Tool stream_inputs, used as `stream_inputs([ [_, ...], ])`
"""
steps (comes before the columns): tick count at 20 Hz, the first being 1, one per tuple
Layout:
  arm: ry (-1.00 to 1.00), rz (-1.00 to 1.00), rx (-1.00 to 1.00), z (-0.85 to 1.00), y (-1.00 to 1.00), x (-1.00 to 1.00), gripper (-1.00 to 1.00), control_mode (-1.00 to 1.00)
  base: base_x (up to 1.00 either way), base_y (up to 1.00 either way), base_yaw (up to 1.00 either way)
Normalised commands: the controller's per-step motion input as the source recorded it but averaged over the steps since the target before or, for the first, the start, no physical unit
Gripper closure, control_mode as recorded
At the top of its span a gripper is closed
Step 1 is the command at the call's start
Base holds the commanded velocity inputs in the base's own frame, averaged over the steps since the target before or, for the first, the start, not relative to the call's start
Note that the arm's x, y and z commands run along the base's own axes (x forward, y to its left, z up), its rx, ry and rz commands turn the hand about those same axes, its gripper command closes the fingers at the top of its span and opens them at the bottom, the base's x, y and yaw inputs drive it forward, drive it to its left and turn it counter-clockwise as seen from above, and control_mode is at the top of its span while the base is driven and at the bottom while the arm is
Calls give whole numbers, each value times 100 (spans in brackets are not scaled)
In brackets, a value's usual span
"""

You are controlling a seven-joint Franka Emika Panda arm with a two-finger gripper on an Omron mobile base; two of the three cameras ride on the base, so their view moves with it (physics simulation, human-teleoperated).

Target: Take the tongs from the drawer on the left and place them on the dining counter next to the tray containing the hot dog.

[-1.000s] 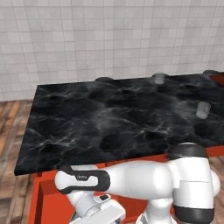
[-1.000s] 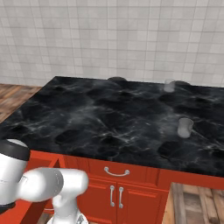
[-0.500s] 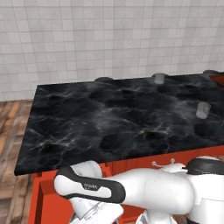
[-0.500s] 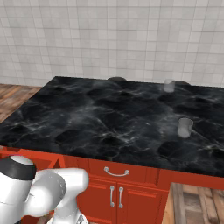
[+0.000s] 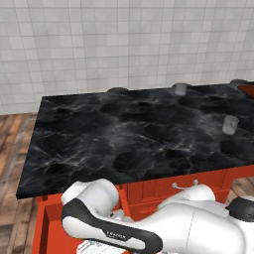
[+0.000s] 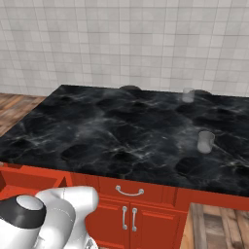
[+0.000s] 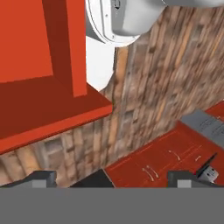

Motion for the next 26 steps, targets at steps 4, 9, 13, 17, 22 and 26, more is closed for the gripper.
stream_inputs([
  [4, -43, 6, -13, 0, 0, 22, -100, -100, 0, 0, 0],
  [9, -40, 4, -12, 0, 0, 20, -100, -100, 0, 0, 0],
  [13, -24, 0, -1, 1, 0, 30, -100, -100, 0, 0, 0],
  [17, -15, 0, 1, 0, 0, 43, -100, -100, 0, 0, 0],
  [22, -9, 4, 7, -3, 0, 40, -100, -100, 0, 0, 0],
  [26, -4, 5, 12, -14, 0, 34, -100, -100, 0, 0, 0],
])
